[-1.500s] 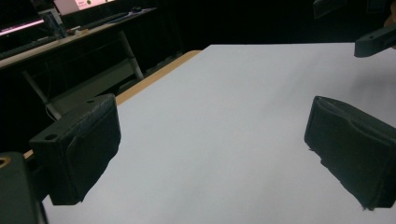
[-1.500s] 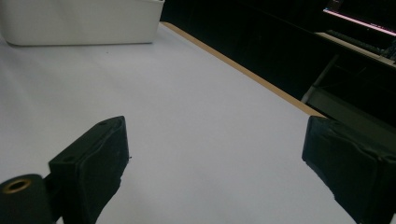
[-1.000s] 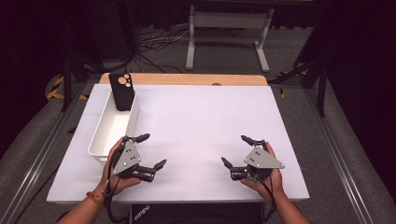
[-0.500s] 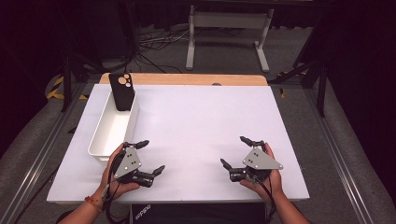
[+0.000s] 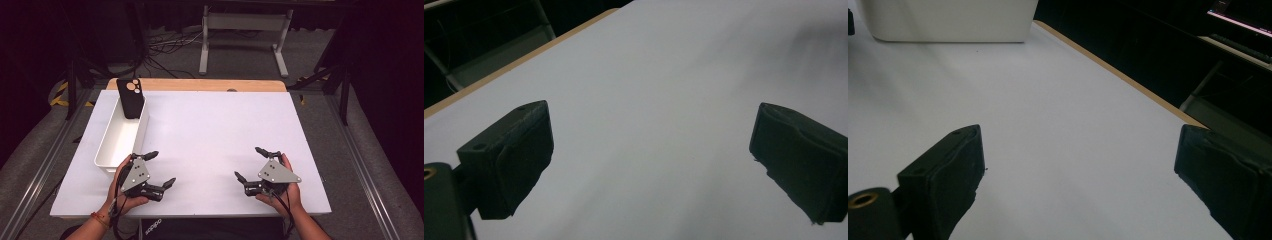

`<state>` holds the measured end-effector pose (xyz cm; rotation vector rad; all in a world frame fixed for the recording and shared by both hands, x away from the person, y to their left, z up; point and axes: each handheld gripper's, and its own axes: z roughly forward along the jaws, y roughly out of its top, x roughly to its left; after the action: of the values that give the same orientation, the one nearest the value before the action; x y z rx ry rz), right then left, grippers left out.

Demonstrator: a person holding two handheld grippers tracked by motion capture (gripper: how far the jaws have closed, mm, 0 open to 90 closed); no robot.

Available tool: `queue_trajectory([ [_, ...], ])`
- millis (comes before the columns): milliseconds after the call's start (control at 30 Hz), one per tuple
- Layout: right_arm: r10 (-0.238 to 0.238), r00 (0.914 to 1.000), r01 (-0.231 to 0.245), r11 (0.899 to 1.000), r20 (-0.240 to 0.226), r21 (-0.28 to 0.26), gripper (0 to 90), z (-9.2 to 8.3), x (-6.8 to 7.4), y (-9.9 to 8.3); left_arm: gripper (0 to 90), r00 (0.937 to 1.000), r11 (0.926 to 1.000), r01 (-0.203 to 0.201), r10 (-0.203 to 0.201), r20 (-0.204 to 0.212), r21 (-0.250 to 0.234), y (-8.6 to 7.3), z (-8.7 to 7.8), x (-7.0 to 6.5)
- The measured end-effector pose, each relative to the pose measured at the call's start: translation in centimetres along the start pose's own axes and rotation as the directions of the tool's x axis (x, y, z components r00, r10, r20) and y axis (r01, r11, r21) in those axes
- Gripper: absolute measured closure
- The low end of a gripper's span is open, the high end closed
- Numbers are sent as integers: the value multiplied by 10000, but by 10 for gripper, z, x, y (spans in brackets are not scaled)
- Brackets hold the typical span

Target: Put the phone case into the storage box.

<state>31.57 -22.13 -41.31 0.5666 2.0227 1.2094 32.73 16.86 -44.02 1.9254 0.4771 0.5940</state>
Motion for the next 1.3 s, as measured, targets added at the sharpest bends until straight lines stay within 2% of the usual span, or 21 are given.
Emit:
queue_trajectory([
  [167,-24,10000,25,10000,-41,62,65,1,1,-1,46,9999,9999,99,-99,38,-100,0,1,-2],
  [333,-95,9999,96,9999,-35,64,64,0,2,0,46,10000,9999,-96,96,-4,-64,0,-1,-3],
  [567,-126,9999,126,9999,-9,42,64,-1,2,0,46,10000,9999,36,-37,-26,-162,1,-2,-3],
  [667,-127,9999,127,9999,-53,91,64,-1,3,-1,46,9999,9998,-85,83,-105,-182,1,-3,-2],
  [767,-119,9999,120,9999,-66,84,63,-1,3,-1,45,9997,9996,-35,29,-223,-263,2,-5,-3],
  [967,-101,9999,102,9999,-90,84,62,-1,3,-1,44,9998,9992,35,-43,-210,-391,4,-8,-1],
  [1033,-184,9998,185,9998,-121,96,62,-1,4,-1,44,9996,9988,169,-178,-200,-455,3,-8,-1],
  [1100,-189,9997,191,9998,-153,105,62,0,4,-1,44,9996,9988,191,-200,-203,-441,3,-8,-1],
  [1200,-184,9997,187,9997,-170,129,62,1,4,-1,44,9997,9992,21,-30,-247,-403,3,-8,0],
  [1300,-207,9996,211,9996,-215,166,62,1,5,-2,44,9997,9992,121,-129,-207,-389,3,-6,-1],
])
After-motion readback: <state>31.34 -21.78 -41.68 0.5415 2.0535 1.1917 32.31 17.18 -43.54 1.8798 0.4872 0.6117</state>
